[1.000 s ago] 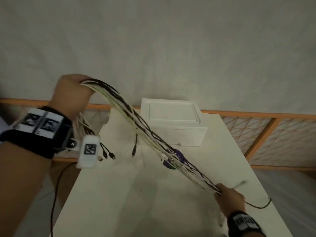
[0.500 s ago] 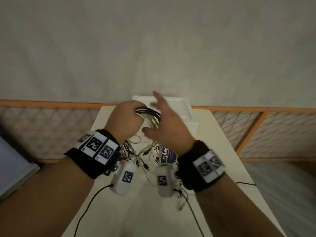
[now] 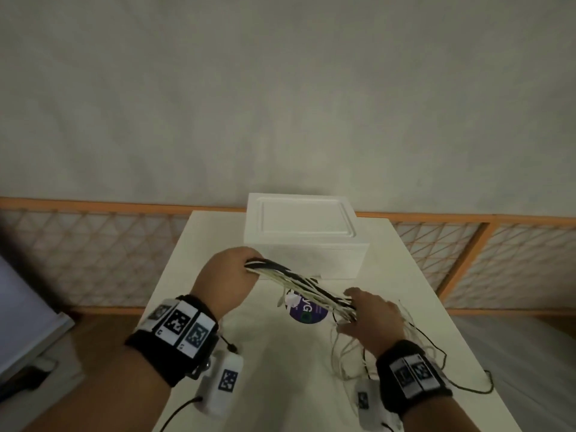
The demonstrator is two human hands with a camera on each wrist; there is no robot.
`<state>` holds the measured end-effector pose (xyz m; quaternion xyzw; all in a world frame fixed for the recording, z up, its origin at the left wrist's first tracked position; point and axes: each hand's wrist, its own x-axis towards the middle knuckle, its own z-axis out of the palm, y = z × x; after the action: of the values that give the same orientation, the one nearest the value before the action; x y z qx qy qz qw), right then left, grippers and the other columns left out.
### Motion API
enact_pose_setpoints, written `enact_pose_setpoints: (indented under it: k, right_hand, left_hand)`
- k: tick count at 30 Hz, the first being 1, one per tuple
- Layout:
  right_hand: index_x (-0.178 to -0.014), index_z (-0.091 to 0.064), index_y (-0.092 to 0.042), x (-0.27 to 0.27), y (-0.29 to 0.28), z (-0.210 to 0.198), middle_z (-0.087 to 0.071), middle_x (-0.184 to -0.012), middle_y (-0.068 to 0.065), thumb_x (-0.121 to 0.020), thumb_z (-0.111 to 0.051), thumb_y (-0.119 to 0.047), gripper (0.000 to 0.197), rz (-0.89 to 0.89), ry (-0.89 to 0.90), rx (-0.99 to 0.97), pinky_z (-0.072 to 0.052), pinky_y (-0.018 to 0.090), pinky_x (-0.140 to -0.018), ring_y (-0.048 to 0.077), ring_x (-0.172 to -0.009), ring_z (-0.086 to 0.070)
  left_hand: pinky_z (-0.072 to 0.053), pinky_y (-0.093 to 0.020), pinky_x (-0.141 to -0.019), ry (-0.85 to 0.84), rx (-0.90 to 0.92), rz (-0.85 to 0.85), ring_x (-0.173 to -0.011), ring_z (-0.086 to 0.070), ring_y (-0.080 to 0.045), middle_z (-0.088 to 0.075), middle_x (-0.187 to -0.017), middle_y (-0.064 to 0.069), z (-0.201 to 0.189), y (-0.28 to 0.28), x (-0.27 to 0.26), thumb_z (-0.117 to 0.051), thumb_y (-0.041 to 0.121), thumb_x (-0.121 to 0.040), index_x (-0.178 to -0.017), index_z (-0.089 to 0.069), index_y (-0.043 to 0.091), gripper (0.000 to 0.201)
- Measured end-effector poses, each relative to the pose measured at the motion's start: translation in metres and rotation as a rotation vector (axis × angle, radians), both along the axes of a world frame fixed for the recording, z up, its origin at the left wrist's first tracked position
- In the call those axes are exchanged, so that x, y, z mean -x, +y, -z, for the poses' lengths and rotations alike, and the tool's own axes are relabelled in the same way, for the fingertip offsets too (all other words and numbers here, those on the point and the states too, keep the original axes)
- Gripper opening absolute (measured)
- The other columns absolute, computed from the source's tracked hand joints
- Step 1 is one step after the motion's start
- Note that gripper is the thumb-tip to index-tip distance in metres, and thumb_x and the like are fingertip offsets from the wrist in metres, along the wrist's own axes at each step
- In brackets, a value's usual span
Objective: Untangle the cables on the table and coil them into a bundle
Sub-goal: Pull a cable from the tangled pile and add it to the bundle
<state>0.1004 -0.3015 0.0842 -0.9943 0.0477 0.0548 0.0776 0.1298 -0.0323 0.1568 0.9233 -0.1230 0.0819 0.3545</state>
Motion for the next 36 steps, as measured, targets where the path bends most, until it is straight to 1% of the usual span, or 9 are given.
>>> enact_pose_setpoints:
  k: [2, 5, 8, 12, 15, 22, 27, 31, 36]
  right_hand:
    - [-0.151, -0.007, -0.022, -0.001, -0.004, -0.028, -0.036, -0.147, 0.004, -0.057, -0.079, -0.061, 0.125, -0.051, 0.204, -0.055, -0.028, 0.051, -0.109, 0.028, -0.136, -0.034]
    - [-0.152, -0.005, -0.015, 0.003, 0.033, -0.075, -0.022, -0.156, 0.004, -0.072, -0.078, -0.033, 0.110, -0.327, -0.031, -0.302, -0.019, 0.035, -0.117, 0.022, -0.142, -0.021]
    - [-0.151, -0.005, -0.011, 0.006, 0.083, -0.092, -0.043, -0.140, 0.009, -0.075, -0.064, -0.005, 0.096, -0.485, -0.163, -0.266, -0.039, 0.030, -0.102, 0.025, -0.121, -0.046]
    - [-0.150, 0.010, -0.016, 0.009, 0.099, -0.107, -0.057, -0.114, 0.007, -0.075, -0.061, -0.010, 0.103, -0.461, 0.050, -0.365, -0.051, 0.033, -0.074, 0.019, -0.091, -0.059]
    - [-0.151, 0.005, -0.018, 0.010, 0.100, -0.124, -0.057, -0.096, 0.000, -0.078, -0.062, -0.016, 0.099, -0.482, 0.193, -0.405, -0.044, 0.026, -0.059, 0.010, -0.072, -0.057]
    - [-0.123, -0.034, -0.006, -0.003, 0.118, -0.103, -0.058, -0.079, 0.011, -0.080, -0.048, 0.000, 0.045, -0.449, -0.075, -0.307, -0.031, 0.027, -0.047, 0.029, -0.066, -0.056]
    - [-0.123, -0.047, -0.010, -0.008, 0.113, -0.079, -0.063, -0.089, 0.007, -0.090, -0.044, -0.012, 0.034, -0.346, -0.107, -0.318, -0.042, 0.031, -0.064, 0.025, -0.079, -0.059]
    - [-0.098, -0.064, -0.008, -0.011, 0.094, -0.074, -0.068, -0.091, 0.008, -0.093, -0.040, -0.013, 0.026, -0.252, -0.189, -0.352, -0.048, 0.033, -0.076, 0.023, -0.085, -0.061]
    - [-0.082, -0.058, -0.010, -0.004, 0.108, -0.074, -0.061, -0.074, 0.004, -0.090, -0.041, -0.013, 0.019, -0.249, -0.281, -0.377, -0.044, 0.032, -0.066, 0.025, -0.075, -0.058]
  left_hand:
    - [-0.048, -0.037, -0.066, 0.022, -0.031, -0.002, -0.069, -0.060, -0.022, -0.063, -0.074, 0.000, 0.003, -0.009, 0.001, -0.058, 0.009, -0.084, -0.098, -0.051, 0.022, 0.021]
    - [-0.044, -0.037, -0.056, 0.052, -0.085, 0.053, -0.060, -0.056, -0.022, -0.057, -0.070, -0.005, 0.004, -0.026, 0.001, -0.056, 0.008, -0.082, -0.100, -0.033, 0.019, 0.031]
    - [-0.043, -0.026, -0.050, 0.066, -0.090, 0.198, -0.060, -0.056, -0.012, -0.058, -0.075, -0.002, 0.004, -0.043, 0.001, -0.057, 0.002, -0.080, -0.109, -0.030, 0.014, 0.041]
    - [-0.043, -0.027, -0.048, 0.114, -0.128, 0.298, -0.059, -0.058, -0.015, -0.058, -0.074, -0.003, 0.004, -0.035, 0.000, -0.063, 0.002, -0.080, -0.117, -0.022, 0.013, 0.056]
    - [-0.047, -0.037, -0.053, 0.102, -0.202, 0.312, -0.061, -0.059, -0.023, -0.060, -0.075, -0.009, 0.006, -0.027, 0.003, -0.063, 0.004, -0.080, -0.122, -0.018, 0.010, 0.062]
    - [-0.029, -0.016, -0.045, 0.074, -0.216, 0.331, -0.052, -0.043, -0.005, -0.046, -0.065, 0.005, 0.007, -0.026, 0.002, -0.049, 0.007, -0.091, -0.122, -0.027, -0.002, 0.040]
    - [-0.050, -0.025, -0.079, 0.227, -0.041, 0.336, -0.092, -0.058, -0.011, -0.054, -0.108, 0.000, 0.008, -0.006, 0.008, -0.070, 0.024, -0.084, -0.123, -0.035, 0.017, 0.052]
    - [-0.044, -0.031, -0.069, 0.231, 0.214, 0.084, -0.068, -0.052, -0.013, -0.055, -0.076, 0.003, 0.010, 0.029, 0.023, -0.070, 0.039, -0.082, -0.080, -0.051, 0.020, 0.027]
    - [-0.043, -0.027, -0.061, 0.965, 0.875, 0.326, -0.067, -0.058, -0.018, -0.067, -0.080, -0.007, 0.029, -0.004, 0.055, -0.057, 0.068, -0.075, -0.079, -0.067, 0.011, 0.058]
